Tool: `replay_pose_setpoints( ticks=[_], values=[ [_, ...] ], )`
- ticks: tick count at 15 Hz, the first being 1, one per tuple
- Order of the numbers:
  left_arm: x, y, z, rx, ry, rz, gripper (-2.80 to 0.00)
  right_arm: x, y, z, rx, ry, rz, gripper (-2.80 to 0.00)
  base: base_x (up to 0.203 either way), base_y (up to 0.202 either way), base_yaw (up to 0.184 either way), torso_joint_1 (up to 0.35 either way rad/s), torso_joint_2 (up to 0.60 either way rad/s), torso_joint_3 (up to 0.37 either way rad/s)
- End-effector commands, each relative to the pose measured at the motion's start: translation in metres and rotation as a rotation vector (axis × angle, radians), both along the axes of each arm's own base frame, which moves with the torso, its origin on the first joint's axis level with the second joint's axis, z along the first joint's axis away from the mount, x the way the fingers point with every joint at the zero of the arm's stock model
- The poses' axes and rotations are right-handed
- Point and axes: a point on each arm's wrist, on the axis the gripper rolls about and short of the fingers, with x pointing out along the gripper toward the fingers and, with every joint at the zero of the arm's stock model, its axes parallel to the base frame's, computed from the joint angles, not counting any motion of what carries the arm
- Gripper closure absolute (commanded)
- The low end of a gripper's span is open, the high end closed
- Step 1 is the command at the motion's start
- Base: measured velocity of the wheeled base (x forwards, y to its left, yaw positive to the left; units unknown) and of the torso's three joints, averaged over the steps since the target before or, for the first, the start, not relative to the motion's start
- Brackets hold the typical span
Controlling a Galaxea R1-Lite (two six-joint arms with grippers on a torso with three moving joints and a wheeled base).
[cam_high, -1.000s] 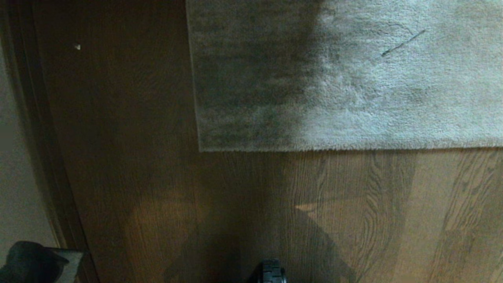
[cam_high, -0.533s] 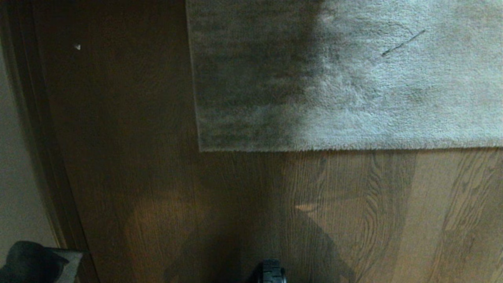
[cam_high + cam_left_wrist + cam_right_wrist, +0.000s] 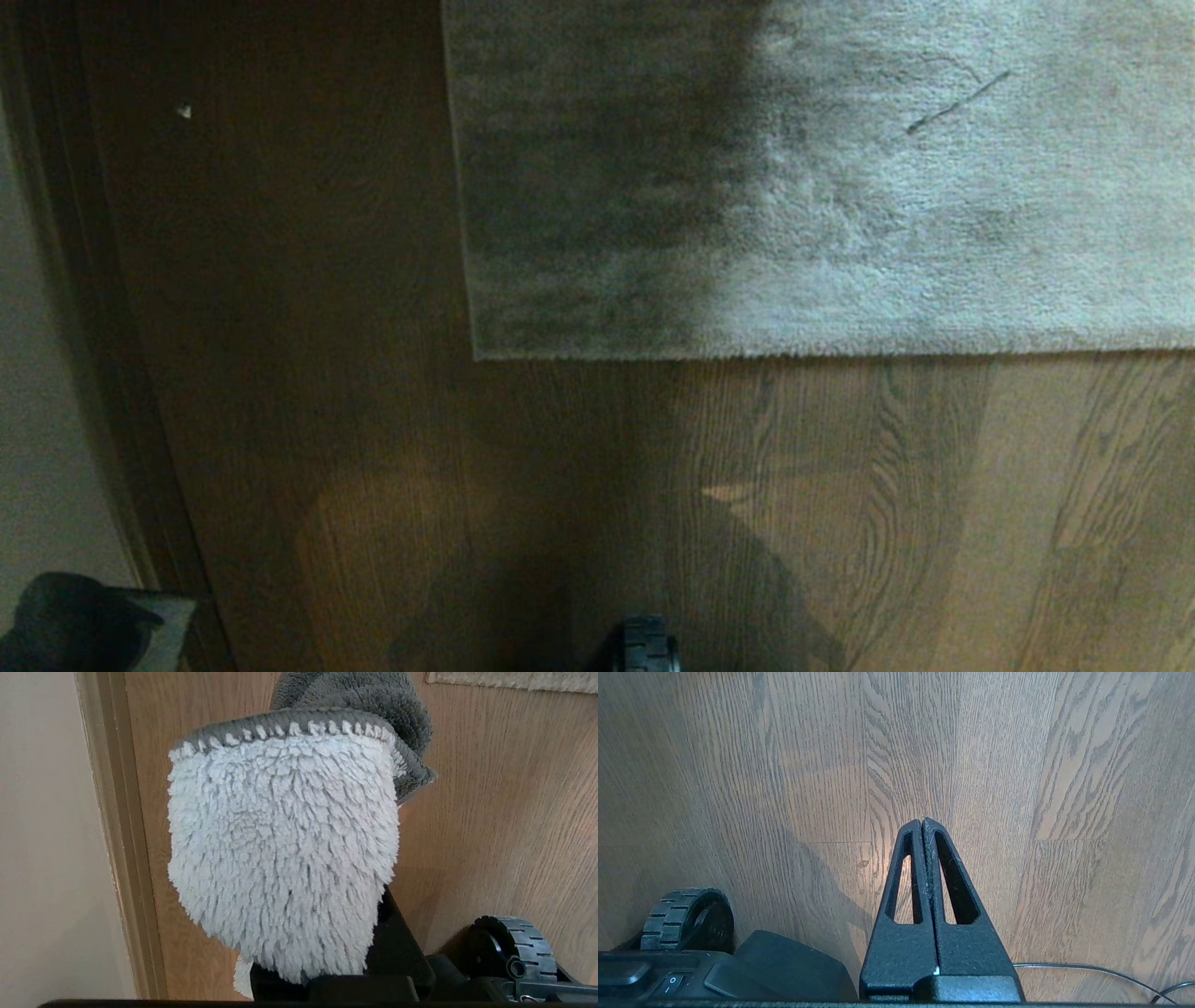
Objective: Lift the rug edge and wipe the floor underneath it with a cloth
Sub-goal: Put down the rag
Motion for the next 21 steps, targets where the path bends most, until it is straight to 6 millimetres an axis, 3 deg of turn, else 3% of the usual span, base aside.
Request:
replay_pose_setpoints(
  ticks=[1,7,11,17,21],
  values=[
    [0.000,0.000,0.000,-0.001,-0.001,0.000,0.00,0.000,0.000,0.000,0.000,0.002,0.001,0.00,0.000,0.000,0.000,0.000,0.00,0.000],
    [-0.001,0.000,0.002,0.003,-0.002,0.001,0.00,0.000,0.000,0.000,0.000,0.002,0.000,0.00,0.000,0.000,0.000,0.000,0.00,0.000],
    [0.002,0.000,0.021,0.001,0.043,0.000,0.00,0.000,0.000,0.000,0.000,0.002,0.001,0.00,0.000,0.000,0.000,0.000,0.00,0.000],
    [0.029,0.000,0.049,-0.003,0.215,0.004,0.00,0.000,0.000,0.000,0.000,0.002,-0.001,0.00,0.000,0.000,0.000,0.000,0.00,0.000],
    [0.061,0.000,0.062,-0.002,0.277,-0.011,0.00,0.000,0.000,0.000,0.000,0.002,-0.001,0.00,0.000,0.000,0.000,0.000,0.00,0.000]
  ],
)
